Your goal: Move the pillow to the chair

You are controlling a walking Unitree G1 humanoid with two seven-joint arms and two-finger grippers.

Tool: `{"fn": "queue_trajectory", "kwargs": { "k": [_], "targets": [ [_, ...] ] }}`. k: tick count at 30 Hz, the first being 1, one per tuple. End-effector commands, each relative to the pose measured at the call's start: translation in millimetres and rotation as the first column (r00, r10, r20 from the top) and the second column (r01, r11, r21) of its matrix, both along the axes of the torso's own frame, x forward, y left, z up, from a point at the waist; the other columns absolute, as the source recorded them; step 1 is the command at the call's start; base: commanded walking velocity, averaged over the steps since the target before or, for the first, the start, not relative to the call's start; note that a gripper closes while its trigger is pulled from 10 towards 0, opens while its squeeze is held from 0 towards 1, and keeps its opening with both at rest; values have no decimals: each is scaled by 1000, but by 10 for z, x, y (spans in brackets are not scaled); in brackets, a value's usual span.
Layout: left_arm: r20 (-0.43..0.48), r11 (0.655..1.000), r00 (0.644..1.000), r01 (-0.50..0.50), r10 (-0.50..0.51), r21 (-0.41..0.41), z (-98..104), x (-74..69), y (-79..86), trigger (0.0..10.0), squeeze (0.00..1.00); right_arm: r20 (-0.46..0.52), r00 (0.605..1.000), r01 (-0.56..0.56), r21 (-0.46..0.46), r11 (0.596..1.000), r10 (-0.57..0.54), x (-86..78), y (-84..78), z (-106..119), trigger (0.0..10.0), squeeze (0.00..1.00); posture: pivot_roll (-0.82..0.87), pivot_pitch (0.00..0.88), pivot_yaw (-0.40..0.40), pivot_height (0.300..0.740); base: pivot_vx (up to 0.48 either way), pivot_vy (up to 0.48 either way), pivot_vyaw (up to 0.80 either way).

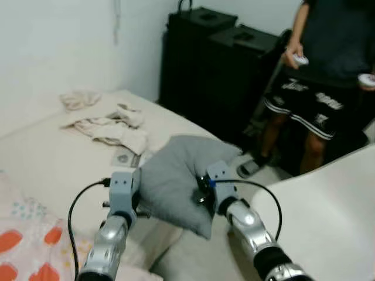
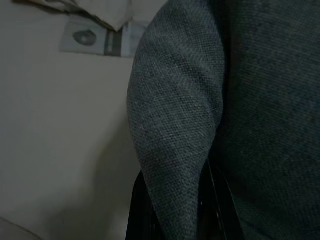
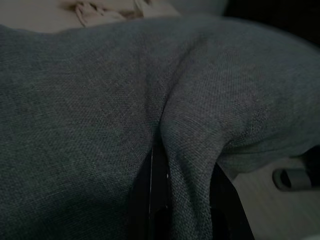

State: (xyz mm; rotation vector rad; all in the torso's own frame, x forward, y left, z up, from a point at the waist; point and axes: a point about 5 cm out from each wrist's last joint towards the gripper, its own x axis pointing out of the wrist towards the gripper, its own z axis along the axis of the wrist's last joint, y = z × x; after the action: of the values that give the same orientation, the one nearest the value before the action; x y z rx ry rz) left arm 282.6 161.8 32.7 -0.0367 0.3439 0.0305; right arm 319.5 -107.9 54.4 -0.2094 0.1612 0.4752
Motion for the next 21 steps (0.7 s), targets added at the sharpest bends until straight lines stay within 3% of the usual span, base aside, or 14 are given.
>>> {"fn": "queue_trajectory", "kwargs": {
  "k": [1,21],
  "targets": [
    [20,999,999,-34,33,29,34,14,83,10000,0,-18,999,35,-20,999,-36,-14,-111,-48,10000,0,-9,56,-80,740,0,0,-800],
    [19,998,1000,17,-18,62,63,89,118,10000,0,-55,993,109,-1,994,-108,-57,-144,-139,10000,0,1,62,-24,740,0,0,-800]
  ]
}}
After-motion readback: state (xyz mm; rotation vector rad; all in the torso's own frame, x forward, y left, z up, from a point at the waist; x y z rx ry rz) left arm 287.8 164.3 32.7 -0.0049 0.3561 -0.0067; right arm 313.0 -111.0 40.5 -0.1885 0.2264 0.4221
